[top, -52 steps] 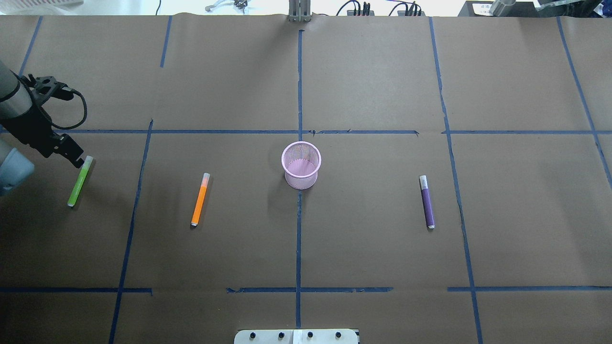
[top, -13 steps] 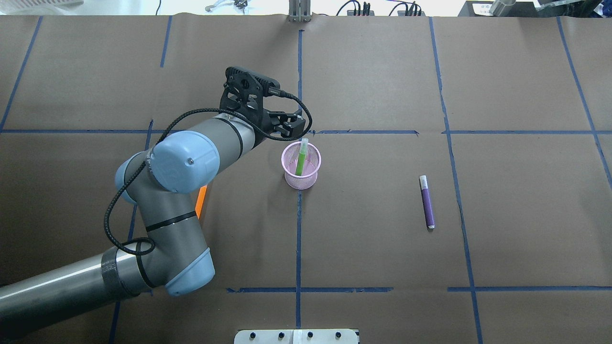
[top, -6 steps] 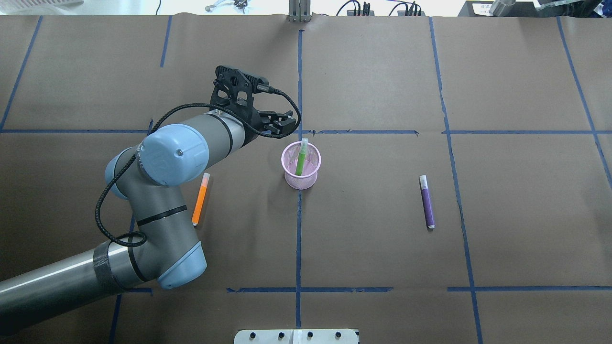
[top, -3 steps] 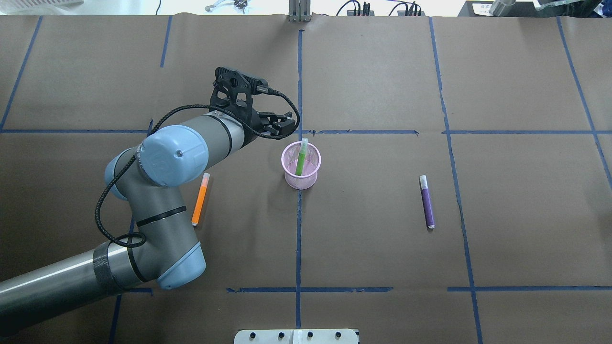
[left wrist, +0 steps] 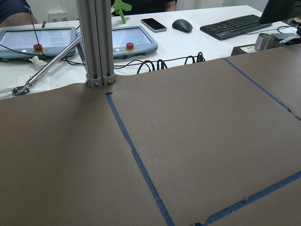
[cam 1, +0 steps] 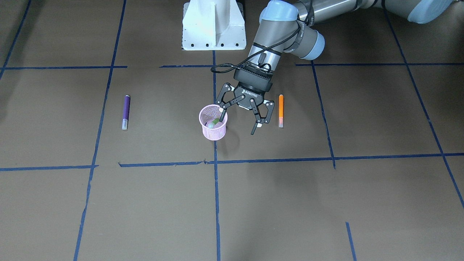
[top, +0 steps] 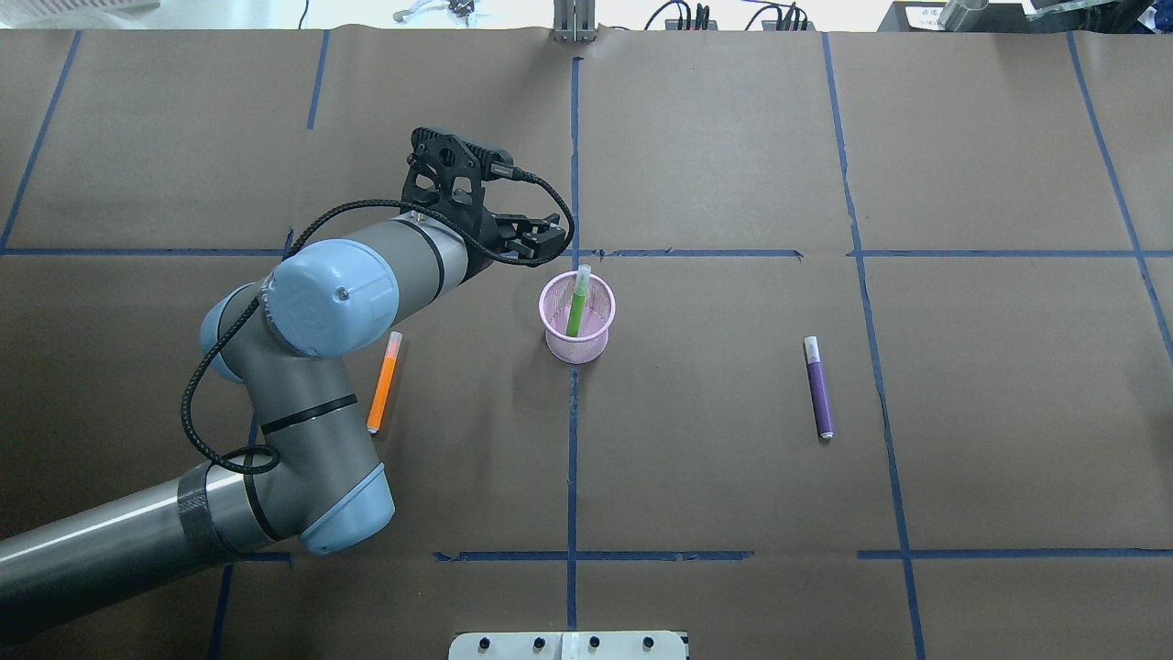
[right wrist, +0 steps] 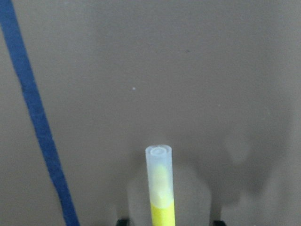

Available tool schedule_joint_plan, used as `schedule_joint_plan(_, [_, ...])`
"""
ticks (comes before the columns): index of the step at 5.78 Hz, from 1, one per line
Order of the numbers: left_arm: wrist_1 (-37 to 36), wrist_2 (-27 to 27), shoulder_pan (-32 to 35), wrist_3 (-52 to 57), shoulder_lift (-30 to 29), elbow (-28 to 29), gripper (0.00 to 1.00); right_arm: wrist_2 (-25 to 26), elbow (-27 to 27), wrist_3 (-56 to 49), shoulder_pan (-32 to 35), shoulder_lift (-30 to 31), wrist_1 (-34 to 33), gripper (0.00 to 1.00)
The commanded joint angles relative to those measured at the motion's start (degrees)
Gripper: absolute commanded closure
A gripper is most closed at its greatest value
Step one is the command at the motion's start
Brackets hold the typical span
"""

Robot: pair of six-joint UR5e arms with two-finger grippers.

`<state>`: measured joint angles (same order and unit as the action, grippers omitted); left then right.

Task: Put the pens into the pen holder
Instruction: 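Raise the left gripper above the cup while the right gripper grasps the yellow marker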

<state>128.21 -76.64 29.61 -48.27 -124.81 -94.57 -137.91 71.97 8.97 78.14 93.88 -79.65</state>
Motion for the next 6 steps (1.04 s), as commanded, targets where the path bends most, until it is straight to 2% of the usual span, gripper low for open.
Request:
schedule_joint_plan(1, [0.0, 0.0, 0.0, 0.0, 0.0, 0.0, 0.01, 0.1, -0.7, 0.0, 0.0, -0.5, 0.0, 0.43])
schedule_joint_plan(2, [0.0, 0.0, 0.0, 0.0, 0.0, 0.0, 0.01, 0.1, -1.7, 0.0, 0.0, -1.4, -0.1, 0.56])
schedule_joint_plan(3, [0.1, 0.0, -0.1, 0.0, 0.0, 0.0, 0.01, 0.0, -1.9, 0.1, 0.0, -1.6, -0.1, 0.84])
schedule_joint_plan(4, [0.1, 0.0, 0.0, 0.0, 0.0, -0.1, 0.01, 0.0, -1.8, 0.0, 0.0, -1.6, -0.1, 1.00])
schedule_joint_plan(6, [0.2, 0.0, 0.0, 0.0, 0.0, -0.1, 0.01, -0.3, 2.5, -0.6, 0.1, -2.6, 0.5, 1.00])
